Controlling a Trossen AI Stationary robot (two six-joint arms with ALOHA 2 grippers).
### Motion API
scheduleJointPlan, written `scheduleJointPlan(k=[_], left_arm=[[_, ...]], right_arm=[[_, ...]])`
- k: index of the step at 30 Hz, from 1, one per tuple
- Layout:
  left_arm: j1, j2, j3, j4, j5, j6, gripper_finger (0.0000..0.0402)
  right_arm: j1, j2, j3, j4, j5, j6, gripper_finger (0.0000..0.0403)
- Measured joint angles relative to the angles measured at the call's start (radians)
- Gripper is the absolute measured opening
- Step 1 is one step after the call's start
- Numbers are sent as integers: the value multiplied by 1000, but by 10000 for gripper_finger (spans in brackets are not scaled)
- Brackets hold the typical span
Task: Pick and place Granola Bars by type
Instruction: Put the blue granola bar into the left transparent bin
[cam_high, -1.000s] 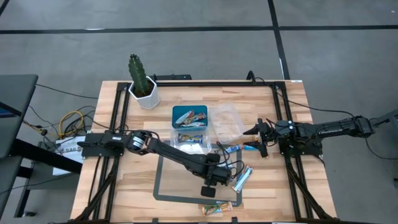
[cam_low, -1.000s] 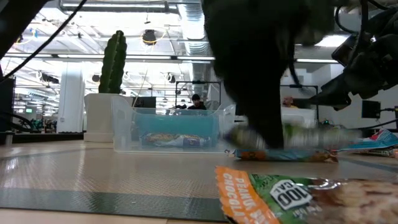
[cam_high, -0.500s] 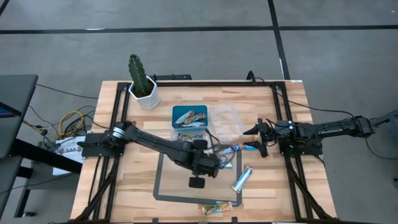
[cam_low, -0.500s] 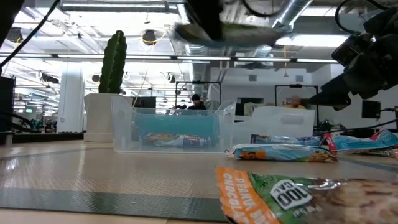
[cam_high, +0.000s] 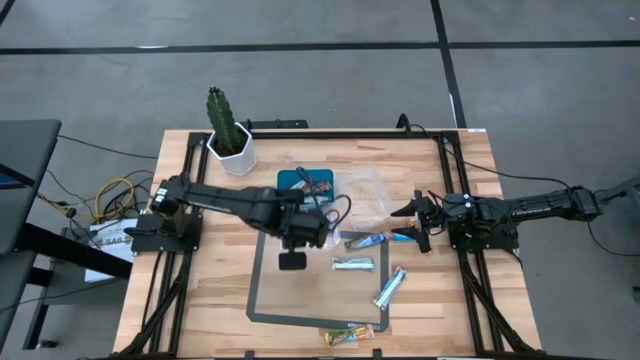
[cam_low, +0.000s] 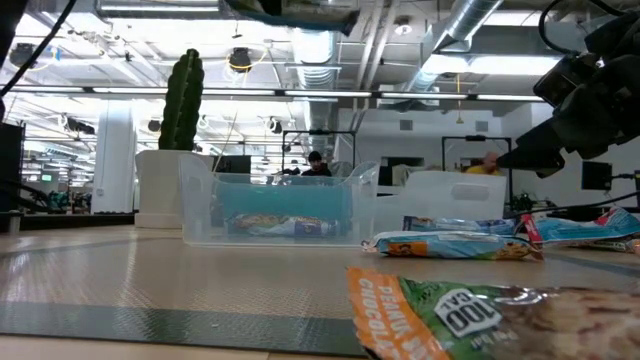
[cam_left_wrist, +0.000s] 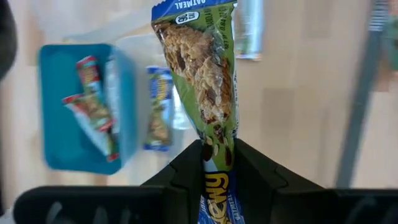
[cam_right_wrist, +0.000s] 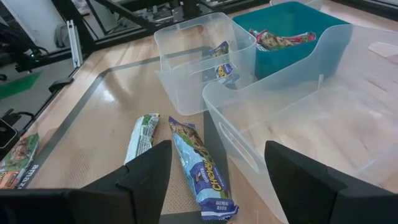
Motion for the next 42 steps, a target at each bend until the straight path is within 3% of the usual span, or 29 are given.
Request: scheduleJointPlan(k=[10,19,30,36,42], left_arm=[[64,11,-5,-4,-56,21,73],[150,11,-239,137,-45,42,73],[208,11,-523,406,55,78,73],[223,11,-616,474,53,96,73],[218,11,-622,499,56,97,73]], right_arm=[[0,0,0,0,0,0,249],[0,0,0,-2,0,0,249],[0,0,0,0,0,0,249],[0,0,0,0,0,0,249],[0,0,0,0,0,0,249]])
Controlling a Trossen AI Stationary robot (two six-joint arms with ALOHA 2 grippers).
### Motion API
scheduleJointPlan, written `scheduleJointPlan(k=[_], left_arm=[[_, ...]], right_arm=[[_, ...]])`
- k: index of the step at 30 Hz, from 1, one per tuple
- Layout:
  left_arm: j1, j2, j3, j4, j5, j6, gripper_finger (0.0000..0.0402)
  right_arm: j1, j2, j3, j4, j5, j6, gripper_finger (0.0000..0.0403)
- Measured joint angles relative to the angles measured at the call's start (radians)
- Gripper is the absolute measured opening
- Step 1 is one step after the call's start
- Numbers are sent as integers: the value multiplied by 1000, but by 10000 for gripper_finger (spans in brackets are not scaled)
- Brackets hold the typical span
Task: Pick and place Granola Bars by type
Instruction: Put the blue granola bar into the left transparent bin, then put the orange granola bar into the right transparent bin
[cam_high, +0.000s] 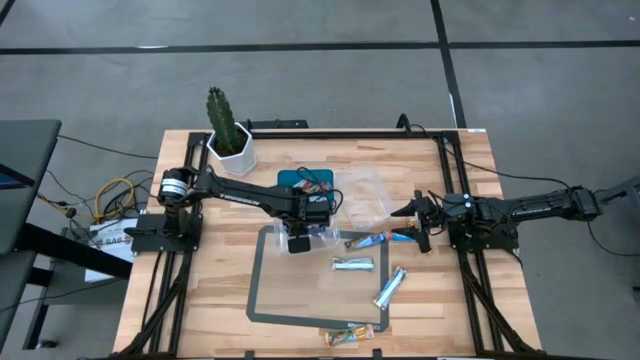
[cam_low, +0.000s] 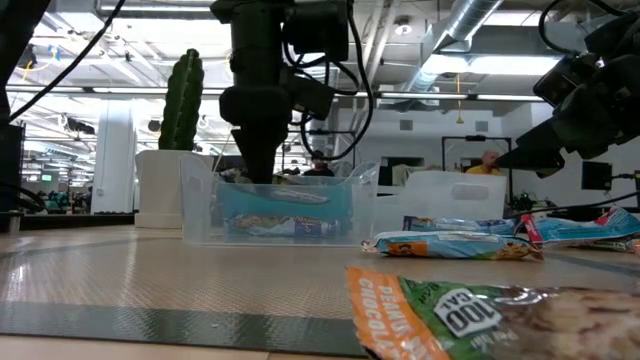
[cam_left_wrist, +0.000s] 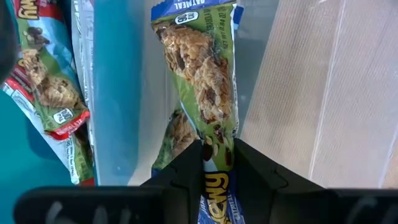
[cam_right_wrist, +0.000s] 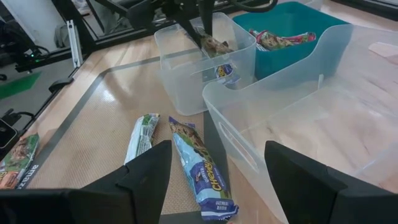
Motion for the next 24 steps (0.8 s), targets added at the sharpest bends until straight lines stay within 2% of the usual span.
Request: scheduleJointPlan(k=[5,16,24], left_arm=[[0,0,0,9,-1,5,80],[-6,-13,-1,11,-7,4,162],[-43,-120,-1,13,-7,-39,169]], right_arm=[[0,0,0,0,0,0,249],[0,0,0,0,0,0,249],[0,0,0,0,0,0,249]])
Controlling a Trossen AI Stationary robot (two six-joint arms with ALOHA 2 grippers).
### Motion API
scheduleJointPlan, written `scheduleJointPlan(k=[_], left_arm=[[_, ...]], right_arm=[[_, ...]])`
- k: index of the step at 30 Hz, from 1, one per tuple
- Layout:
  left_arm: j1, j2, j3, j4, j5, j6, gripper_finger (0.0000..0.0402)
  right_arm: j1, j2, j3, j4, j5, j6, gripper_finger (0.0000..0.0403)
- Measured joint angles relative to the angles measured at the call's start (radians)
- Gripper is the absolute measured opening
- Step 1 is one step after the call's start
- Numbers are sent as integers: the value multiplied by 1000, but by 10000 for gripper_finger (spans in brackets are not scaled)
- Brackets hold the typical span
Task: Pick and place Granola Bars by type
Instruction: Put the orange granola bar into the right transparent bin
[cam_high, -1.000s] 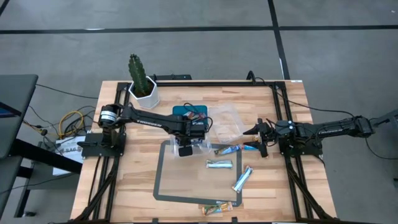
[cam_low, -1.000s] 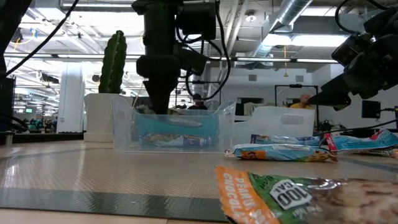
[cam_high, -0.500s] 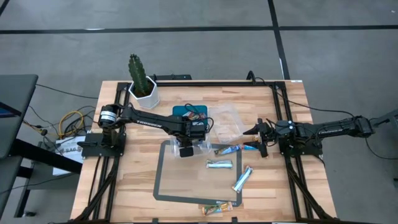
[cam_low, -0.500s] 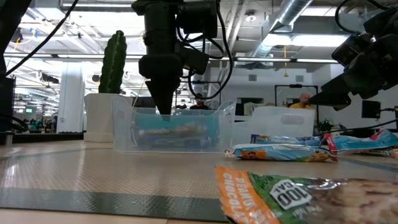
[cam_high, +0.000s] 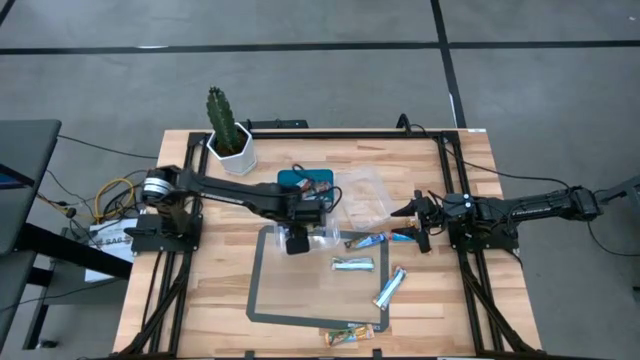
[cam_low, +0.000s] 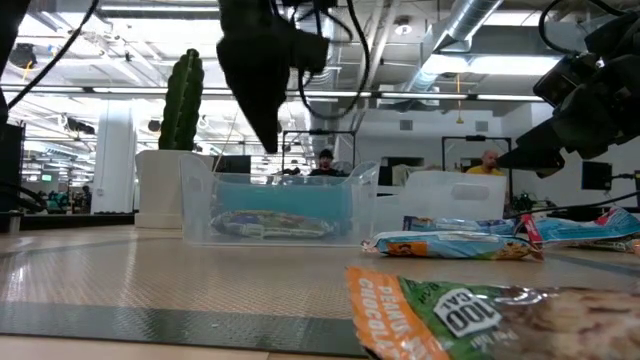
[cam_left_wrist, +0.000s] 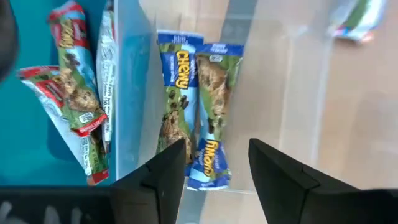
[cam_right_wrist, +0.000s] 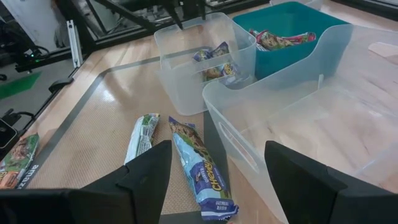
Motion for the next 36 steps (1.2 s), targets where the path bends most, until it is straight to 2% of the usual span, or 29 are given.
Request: scheduleJointPlan(k=[11,18,24,27,31,36], left_arm=[[-103,-181,0,41,-2,-58,169],[-128,-194,0,138,-62,-68,169],[-122,-110,1,336,-62,2,169],[-117,-49,31,373,-62,30,169],[-114,50,135,368,-63,63,169],[-115,200,337,271,-52,123,169]], right_arm=[[0,0,0,0,0,0,249],[0,0,0,0,0,0,249],[0,0,0,0,0,0,249],[0,0,0,0,0,0,249],[0,0,0,0,0,0,249],[0,0,0,-1,0,0,249]])
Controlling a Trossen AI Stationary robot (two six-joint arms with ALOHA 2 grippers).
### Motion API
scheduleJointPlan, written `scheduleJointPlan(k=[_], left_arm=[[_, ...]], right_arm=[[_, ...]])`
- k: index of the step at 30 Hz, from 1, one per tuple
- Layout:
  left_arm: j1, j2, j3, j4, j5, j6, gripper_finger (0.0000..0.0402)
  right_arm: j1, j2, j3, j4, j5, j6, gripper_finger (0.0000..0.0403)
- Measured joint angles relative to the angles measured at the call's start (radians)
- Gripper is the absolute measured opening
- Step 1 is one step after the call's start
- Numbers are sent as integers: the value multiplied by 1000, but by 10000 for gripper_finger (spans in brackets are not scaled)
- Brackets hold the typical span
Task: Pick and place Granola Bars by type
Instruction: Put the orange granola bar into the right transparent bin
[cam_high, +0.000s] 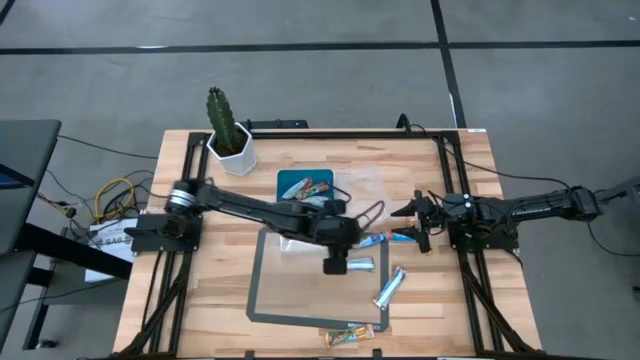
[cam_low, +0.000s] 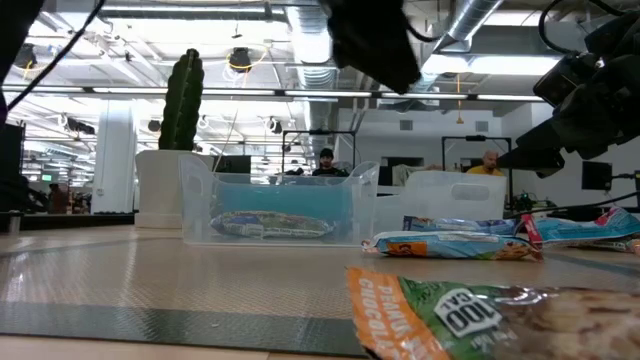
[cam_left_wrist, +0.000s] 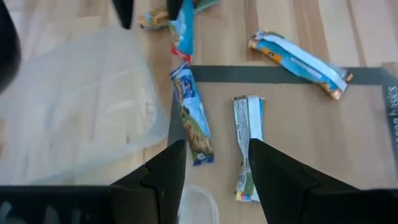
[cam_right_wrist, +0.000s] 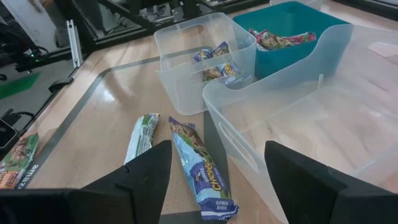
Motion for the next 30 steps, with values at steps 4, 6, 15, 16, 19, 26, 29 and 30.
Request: scheduleJointPlan(k=[4,6,15,16,19,26,29,30], left_arm=[[-1,118,163,-127,-1,43,169],[-6,171,225,-180,-3,56,169],[-34,304,297,-249,41,90,169],[-34,314,297,-249,55,86,169],[-40,332,296,-251,90,75,169],[-51,365,295,-234,113,70,169],[-53,369,295,-230,107,68,169],[-54,374,296,-221,105,68,169]], right_arm=[[0,0,0,0,0,0,249],[0,0,0,0,0,0,249],[0,0,0,0,0,0,249],[0,0,0,0,0,0,249],[0,0,0,0,0,0,249],[0,0,0,-3,0,0,249],[0,0,0,-5,0,0,249],[0,0,0,-5,0,0,249]])
